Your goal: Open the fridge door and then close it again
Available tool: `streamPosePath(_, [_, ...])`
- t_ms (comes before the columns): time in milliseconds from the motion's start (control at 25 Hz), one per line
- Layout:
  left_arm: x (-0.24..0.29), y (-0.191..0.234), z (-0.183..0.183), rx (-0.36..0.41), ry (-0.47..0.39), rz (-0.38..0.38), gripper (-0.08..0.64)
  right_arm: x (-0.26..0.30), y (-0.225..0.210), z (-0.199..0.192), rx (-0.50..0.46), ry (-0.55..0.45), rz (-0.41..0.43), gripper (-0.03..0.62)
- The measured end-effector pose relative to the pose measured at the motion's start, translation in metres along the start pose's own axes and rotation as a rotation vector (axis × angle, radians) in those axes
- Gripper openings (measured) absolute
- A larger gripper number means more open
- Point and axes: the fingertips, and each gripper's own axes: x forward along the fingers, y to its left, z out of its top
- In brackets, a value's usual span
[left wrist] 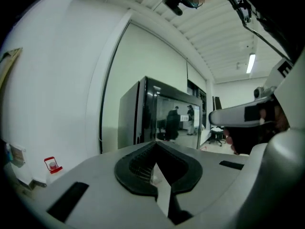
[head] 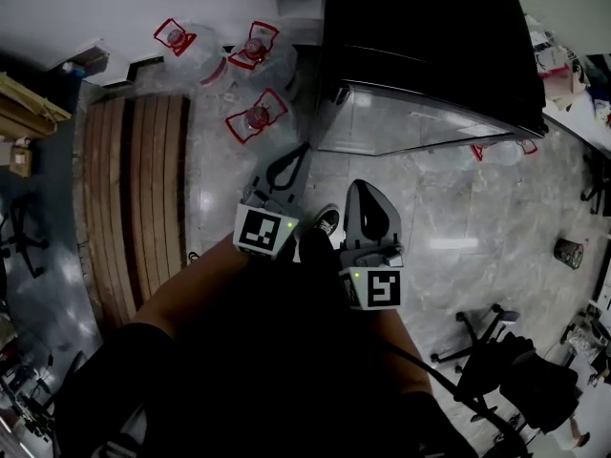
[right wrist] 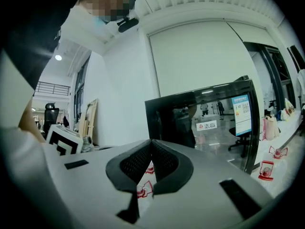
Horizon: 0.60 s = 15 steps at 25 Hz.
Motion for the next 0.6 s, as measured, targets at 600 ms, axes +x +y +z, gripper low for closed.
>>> streamPosePath(600, [-0.052,-0.038,0.118,-0.059,-0.051,0.015,0.008,-0.008,0.018,0.078,-0.009,-0.028,0.074,0.015])
